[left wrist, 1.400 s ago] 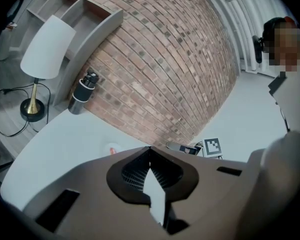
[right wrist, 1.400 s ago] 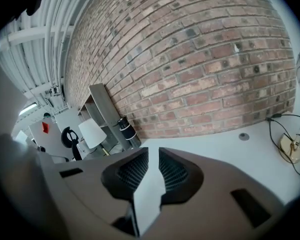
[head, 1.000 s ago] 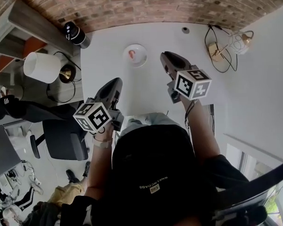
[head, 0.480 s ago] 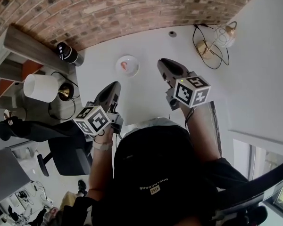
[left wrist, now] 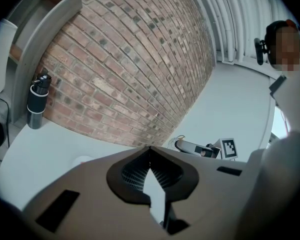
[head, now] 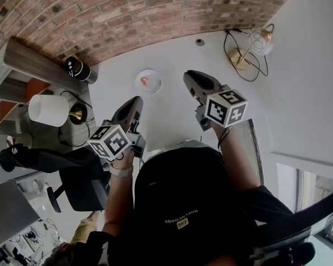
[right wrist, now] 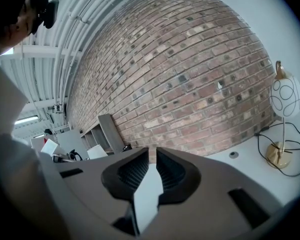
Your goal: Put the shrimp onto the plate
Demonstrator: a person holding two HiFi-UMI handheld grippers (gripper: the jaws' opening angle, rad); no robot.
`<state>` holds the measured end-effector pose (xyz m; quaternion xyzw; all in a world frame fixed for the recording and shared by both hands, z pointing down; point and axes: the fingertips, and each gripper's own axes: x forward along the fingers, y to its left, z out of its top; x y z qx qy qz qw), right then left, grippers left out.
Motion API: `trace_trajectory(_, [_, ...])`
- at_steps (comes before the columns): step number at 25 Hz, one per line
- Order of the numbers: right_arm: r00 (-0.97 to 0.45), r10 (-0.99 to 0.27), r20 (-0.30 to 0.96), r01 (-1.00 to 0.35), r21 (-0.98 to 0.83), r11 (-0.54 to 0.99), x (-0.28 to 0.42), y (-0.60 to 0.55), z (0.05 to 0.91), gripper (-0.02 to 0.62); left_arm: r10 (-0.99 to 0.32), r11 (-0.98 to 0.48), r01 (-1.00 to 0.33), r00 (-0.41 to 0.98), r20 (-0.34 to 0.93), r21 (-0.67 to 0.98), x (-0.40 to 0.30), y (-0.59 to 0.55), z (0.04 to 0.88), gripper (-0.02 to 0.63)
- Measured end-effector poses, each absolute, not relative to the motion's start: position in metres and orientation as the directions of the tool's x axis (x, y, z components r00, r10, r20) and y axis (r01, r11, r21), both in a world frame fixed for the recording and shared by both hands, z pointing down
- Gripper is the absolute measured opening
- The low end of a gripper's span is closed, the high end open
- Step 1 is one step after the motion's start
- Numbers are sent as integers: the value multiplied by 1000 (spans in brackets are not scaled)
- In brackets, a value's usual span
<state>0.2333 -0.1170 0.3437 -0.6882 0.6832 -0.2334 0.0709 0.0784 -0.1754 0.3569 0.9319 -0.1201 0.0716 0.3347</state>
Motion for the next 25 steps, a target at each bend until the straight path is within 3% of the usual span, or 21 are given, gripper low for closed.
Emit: trace_trajectory(25, [-35, -972, 233, -905, -421, -69, 251, -121, 352, 48, -176, -758, -280, 958, 228, 590, 89, -182, 359, 3])
